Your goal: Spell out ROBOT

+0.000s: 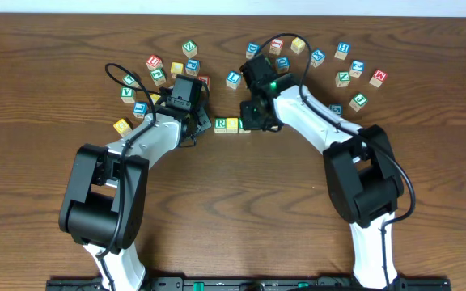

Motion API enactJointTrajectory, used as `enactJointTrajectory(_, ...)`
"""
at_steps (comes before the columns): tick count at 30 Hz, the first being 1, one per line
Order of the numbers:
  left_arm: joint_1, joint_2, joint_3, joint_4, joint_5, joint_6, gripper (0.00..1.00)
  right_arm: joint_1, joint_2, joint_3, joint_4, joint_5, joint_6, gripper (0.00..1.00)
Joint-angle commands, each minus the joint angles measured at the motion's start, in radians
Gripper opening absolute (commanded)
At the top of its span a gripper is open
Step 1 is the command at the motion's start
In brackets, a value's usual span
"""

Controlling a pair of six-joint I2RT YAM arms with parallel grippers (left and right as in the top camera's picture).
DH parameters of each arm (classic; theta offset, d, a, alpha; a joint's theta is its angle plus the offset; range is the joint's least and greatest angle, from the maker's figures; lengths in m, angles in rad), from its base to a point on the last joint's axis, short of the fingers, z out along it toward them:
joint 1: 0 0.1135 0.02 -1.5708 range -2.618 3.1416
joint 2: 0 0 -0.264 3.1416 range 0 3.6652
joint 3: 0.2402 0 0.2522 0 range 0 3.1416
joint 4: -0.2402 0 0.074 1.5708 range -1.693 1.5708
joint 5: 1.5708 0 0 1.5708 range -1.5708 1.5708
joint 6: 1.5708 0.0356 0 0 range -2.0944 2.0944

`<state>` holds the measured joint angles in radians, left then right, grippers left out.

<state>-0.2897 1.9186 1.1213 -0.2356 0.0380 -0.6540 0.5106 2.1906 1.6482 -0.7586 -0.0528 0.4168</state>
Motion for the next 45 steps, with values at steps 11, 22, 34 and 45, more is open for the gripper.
enactJointTrajectory(11,0.002,-0.027,-0.008,-0.002,-0.023,0.002,0.08,0.015,-0.029,-0.004,-0.001,-0.006,0.005,0.04)
enactJointTrajectory(22,0.002,-0.026,-0.008,0.002,-0.023,0.003,0.08,-0.008,-0.032,0.008,0.016,0.002,-0.009,0.02)
enactJointTrajectory(34,-0.021,-0.023,-0.008,0.061,0.002,0.112,0.07,-0.031,-0.053,0.027,-0.062,-0.006,-0.03,0.03)
enactJointTrajectory(45,-0.037,-0.021,-0.008,0.077,0.007,0.143,0.07,-0.03,-0.053,0.027,-0.072,-0.06,-0.082,0.02)
